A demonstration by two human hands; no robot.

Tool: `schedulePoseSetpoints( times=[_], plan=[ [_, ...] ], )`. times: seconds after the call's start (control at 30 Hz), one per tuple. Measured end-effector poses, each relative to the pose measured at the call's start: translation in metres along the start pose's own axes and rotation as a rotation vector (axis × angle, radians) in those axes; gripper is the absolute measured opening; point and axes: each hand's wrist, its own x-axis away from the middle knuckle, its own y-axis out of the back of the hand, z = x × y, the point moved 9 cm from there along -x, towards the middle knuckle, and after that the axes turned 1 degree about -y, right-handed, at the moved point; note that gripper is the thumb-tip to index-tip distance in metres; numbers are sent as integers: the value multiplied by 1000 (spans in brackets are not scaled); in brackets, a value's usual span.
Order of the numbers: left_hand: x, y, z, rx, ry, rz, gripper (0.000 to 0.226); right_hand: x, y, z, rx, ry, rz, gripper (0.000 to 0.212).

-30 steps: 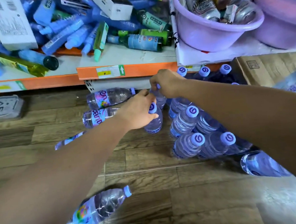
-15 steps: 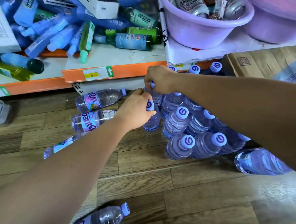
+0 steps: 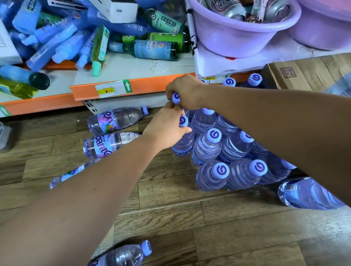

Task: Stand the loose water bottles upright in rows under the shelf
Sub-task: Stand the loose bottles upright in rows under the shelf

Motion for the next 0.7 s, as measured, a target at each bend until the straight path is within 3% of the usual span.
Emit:
schedulePoseSetpoints(
  times=[0.33,0.7],
  plan=[
    [4,-4,-4,9,-15,-19,47,6,4,1,-17,-5,-25,43],
    [5,-6,-7,-96,3,-14,62,10,2,-4,-47,-35,-39,50]
  ],
)
